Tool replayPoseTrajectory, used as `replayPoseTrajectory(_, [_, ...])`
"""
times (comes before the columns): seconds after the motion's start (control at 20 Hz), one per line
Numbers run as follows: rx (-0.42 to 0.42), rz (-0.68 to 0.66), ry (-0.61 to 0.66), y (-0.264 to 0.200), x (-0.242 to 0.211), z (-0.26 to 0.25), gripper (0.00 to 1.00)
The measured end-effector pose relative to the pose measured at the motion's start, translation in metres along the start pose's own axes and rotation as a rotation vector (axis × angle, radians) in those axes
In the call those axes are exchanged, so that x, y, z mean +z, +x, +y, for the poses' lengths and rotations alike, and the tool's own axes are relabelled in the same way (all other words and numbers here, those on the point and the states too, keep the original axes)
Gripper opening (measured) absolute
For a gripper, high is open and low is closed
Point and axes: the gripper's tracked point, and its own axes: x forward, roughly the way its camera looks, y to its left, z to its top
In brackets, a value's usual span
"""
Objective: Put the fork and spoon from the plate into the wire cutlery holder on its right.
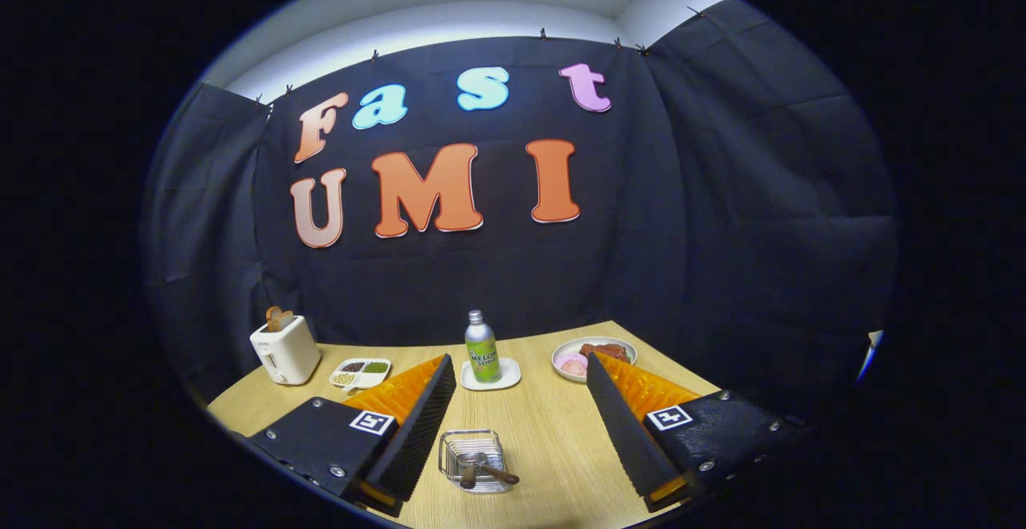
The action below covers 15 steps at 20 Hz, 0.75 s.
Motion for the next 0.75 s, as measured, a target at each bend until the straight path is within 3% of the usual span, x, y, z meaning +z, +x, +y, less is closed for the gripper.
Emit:
replayPoseTrajectory(0.35, [-0.077,-0.170,-0.035,-0.026,0.024,-0.022,0.98])
replayPoseTrajectory(0.75, [-0.084,-0.177,-0.011,-0.031,0.009,-0.018,0.98])
